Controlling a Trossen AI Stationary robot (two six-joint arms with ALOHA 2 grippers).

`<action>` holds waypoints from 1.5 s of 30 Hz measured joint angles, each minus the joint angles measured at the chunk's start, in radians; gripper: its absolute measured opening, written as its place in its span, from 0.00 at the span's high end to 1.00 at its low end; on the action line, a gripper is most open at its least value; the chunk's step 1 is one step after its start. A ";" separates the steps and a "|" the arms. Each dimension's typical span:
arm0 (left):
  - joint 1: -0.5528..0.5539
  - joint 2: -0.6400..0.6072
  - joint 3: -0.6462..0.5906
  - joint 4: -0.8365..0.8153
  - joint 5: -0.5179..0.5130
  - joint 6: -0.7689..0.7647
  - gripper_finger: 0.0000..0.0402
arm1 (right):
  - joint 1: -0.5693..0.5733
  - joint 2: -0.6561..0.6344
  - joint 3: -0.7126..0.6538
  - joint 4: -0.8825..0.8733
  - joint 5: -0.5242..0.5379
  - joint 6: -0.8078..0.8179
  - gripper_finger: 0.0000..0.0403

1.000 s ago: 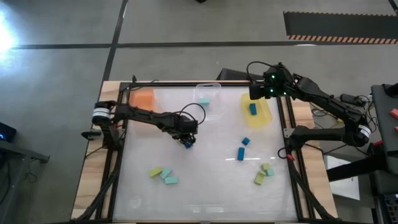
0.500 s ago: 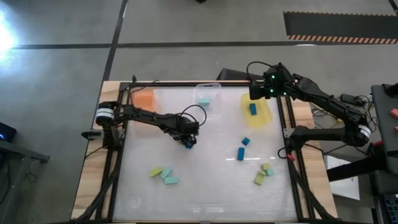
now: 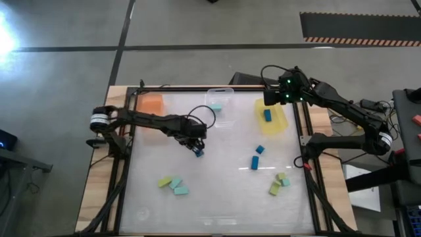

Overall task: Sort & place blocks by color
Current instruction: Put the light green block into the orange bin

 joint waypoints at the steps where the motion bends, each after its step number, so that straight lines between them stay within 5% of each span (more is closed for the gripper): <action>1: 0.002 -0.029 0.001 -0.004 0.000 0.000 0.70 | 0.000 0.000 0.000 0.000 0.000 0.000 0.67; 16: 0.216 -0.347 -0.055 -0.182 -0.040 0.007 0.70 | 0.000 0.000 0.000 -0.002 0.000 -0.002 0.67; 36: 0.713 -0.356 -0.117 -0.296 -0.137 0.271 0.70 | 0.000 0.000 -0.001 -0.003 0.000 -0.013 0.68; 45: 0.768 -0.356 -0.242 -0.197 -0.125 0.289 0.70 | 0.000 0.000 -0.001 -0.002 0.000 -0.018 0.67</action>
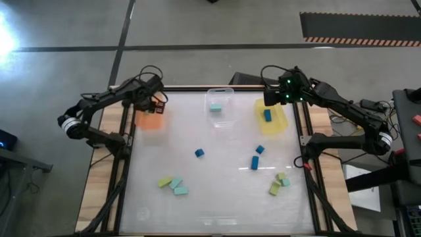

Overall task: Sort & place blocks by color
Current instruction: Put the light green block into the orange bin

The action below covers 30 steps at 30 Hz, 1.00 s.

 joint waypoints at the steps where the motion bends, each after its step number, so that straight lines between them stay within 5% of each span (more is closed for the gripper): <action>1: 0.001 0.000 -0.016 0.029 0.000 -0.002 0.70 | 0.000 0.000 0.000 0.000 0.000 0.000 0.67; 30: 0.011 0.084 -0.099 0.163 -0.034 0.003 0.66 | 0.000 0.000 0.000 0.000 -0.008 0.015 0.67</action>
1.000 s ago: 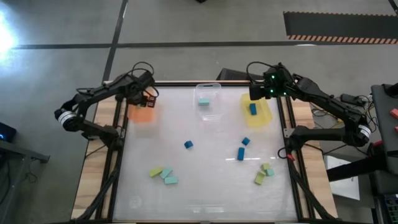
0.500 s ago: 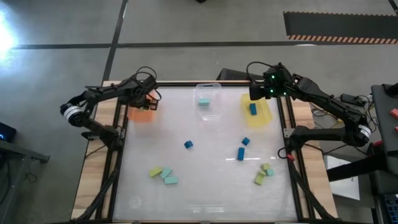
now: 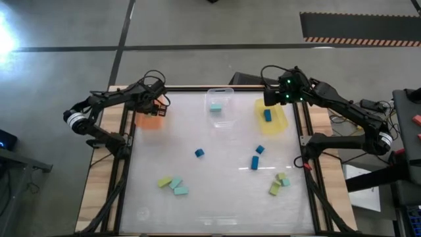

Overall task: Sort & place blocks by color
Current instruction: Put the light green block into the orange bin, then put the blue block into the yellow bin

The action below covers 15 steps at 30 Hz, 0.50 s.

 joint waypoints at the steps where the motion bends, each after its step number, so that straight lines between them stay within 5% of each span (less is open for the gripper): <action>1: 0.000 0.000 0.000 0.000 0.000 0.000 0.66 | 0.000 0.000 0.000 0.000 0.000 0.000 0.67; 15: -0.007 -0.014 0.025 -0.008 0.043 0.039 0.48 | 0.004 -0.001 0.000 0.000 -0.079 0.046 0.67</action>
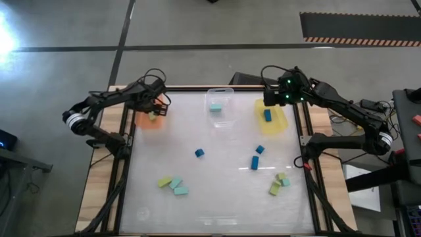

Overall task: Sort & place blocks by color
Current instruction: Put the blue block into the yellow bin

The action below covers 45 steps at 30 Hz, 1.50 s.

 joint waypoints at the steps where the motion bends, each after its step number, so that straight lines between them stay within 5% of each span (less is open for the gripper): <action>1: -0.003 -0.006 0.007 -0.001 0.012 0.007 0.48 | 0.004 0.000 0.000 0.000 -0.015 0.013 0.67; 13: -0.110 -0.209 0.055 0.012 0.036 0.007 0.48 | 0.169 0.000 0.038 0.002 -0.101 0.161 0.68; 26: -0.379 -0.413 0.067 0.159 0.057 -0.049 0.48 | 0.399 0.001 0.047 -0.108 -0.194 0.379 0.67; 36: -0.637 -0.383 0.065 0.325 0.062 -0.038 0.48 | 0.567 0.001 0.047 -0.203 -0.237 0.516 0.67; 45: -0.910 -0.226 0.041 0.462 0.066 0.120 0.48 | 0.694 0.001 0.047 -0.286 -0.238 0.584 0.67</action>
